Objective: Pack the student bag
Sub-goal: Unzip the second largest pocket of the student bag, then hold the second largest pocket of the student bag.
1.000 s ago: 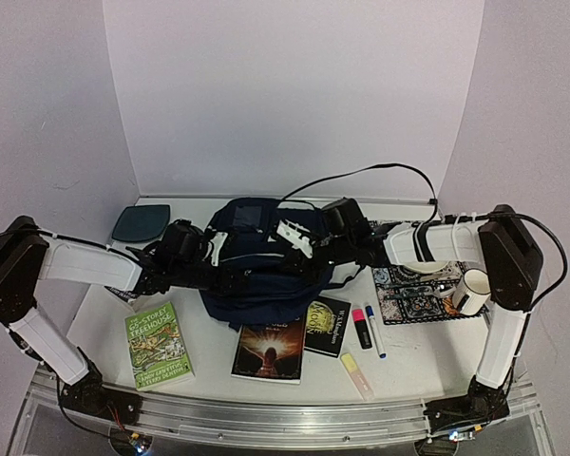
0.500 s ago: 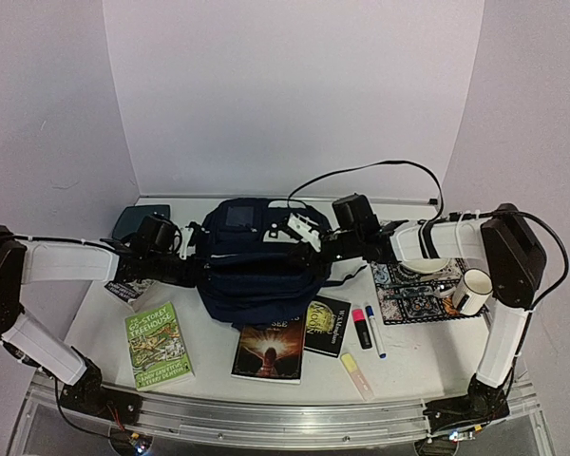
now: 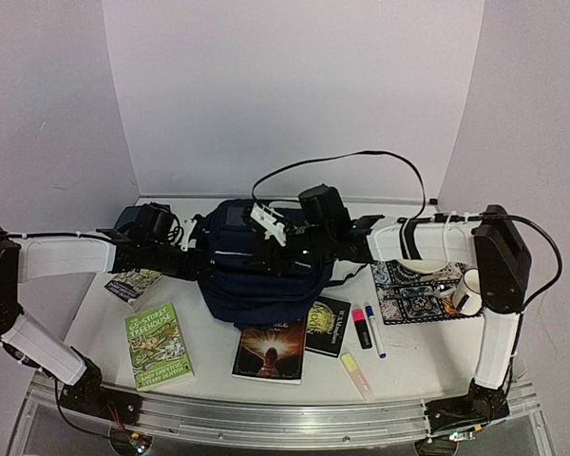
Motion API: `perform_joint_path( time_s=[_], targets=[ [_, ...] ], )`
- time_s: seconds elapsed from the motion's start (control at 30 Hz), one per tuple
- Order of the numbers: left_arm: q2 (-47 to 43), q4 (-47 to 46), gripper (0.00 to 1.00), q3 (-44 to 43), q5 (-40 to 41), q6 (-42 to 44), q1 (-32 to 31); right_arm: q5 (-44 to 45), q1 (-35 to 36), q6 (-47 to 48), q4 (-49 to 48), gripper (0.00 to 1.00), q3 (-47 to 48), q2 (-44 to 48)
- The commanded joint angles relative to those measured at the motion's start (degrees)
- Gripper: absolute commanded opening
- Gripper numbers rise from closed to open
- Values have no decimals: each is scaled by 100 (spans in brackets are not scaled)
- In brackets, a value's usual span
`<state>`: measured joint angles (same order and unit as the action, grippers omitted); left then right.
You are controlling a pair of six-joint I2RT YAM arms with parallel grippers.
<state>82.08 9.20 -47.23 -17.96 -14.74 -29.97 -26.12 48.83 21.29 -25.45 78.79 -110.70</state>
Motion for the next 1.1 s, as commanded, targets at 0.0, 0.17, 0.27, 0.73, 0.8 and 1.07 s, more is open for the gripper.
perform_joint_path(
  time_s=[0.0, 0.17, 0.27, 0.73, 0.8, 1.07],
  targets=[
    [-272, -218, 0, -409, -611, 97, -123, 73, 128, -409, -22, 61, 501, -483],
    [-279, -219, 0, -514, -691, 147, -190, 455, 258, -513, -13, 56, 781, -875],
    [-280, -217, 0, -507, -591, 190, -193, 659, 259, -463, -13, 49, 796, -943],
    [299, 395, 0, -443, 1040, 45, 340, 457, 250, 307, 119, 0, 80, -102],
    [450, 419, 0, -441, 1097, -90, 501, 316, 248, 400, 172, 0, 39, -22],
    [754, 206, 1, -349, 1381, -168, 676, 256, 250, 498, 200, 0, 149, -70]
  ],
)
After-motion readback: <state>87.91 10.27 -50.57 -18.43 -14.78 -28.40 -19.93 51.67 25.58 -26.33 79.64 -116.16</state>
